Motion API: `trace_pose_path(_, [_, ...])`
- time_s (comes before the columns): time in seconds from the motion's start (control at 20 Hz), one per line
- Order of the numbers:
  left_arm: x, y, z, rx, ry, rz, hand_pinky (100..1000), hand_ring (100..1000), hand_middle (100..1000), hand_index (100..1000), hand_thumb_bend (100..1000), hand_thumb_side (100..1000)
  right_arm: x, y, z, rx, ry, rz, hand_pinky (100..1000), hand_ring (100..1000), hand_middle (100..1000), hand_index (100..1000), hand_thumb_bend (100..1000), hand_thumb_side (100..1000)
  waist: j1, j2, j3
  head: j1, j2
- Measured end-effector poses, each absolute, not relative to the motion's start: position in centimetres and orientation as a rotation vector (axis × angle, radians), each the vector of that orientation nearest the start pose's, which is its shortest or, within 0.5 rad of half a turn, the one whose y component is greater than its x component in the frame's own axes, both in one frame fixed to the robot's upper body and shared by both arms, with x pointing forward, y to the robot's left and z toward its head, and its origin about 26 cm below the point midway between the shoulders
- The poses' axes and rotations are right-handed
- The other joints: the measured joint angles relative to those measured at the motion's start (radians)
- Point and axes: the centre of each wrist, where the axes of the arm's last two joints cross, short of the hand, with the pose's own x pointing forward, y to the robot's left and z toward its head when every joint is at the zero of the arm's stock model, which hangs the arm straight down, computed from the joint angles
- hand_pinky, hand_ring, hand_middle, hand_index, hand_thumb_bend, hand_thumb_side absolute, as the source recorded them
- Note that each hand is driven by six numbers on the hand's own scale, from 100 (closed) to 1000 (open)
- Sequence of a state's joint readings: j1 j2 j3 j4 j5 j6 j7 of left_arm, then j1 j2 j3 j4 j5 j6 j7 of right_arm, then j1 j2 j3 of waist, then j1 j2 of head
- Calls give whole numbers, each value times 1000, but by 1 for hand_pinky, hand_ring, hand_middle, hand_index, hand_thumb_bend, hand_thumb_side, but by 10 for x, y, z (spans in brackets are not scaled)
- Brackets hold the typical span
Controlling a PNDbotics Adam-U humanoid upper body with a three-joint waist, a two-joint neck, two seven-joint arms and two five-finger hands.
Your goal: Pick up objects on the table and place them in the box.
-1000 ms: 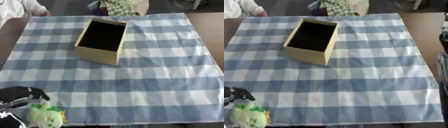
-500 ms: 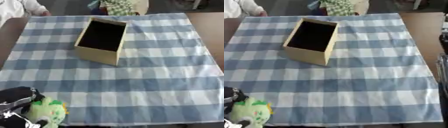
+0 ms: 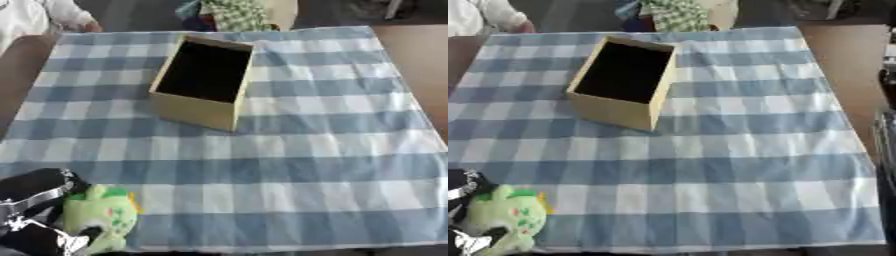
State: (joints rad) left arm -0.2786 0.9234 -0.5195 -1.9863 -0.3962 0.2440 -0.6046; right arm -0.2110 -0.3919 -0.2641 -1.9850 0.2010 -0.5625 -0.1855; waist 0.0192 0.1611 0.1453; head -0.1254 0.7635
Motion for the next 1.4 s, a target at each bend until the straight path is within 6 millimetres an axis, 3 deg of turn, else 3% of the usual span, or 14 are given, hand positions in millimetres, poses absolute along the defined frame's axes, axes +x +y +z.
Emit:
trace_pose_path(0.35, [283, 264, 183, 435, -1188, -1746, 186, 408, 410, 657, 100, 278, 282, -343, 203, 846, 3282, -393, 781, 618, 599, 778, 100, 753, 5, -2, 4, -2, 0])
trace_pose_path(0.85, [296, 258, 230, 722, -1330, -1757, 134, 361, 426, 660, 100, 237, 283, -343, 203, 846, 3281, -394, 782, 618, 599, 778, 100, 754, 7, 3, -2, -8, 0])
trace_pose_path(1.1, [301, 243, 256, 838, -1434, -1765, 111, 341, 424, 660, 100, 230, 283, -343, 205, 840, 3274, -391, 783, 618, 599, 779, 100, 754, -4, 14, -10, -11, 0])
trace_pose_path(1.4, [303, 215, 287, 918, -1595, -1761, 170, 399, 499, 702, 100, 188, 284, -342, 207, 827, 3263, -389, 784, 617, 598, 779, 100, 755, -15, 25, -16, -11, 0])
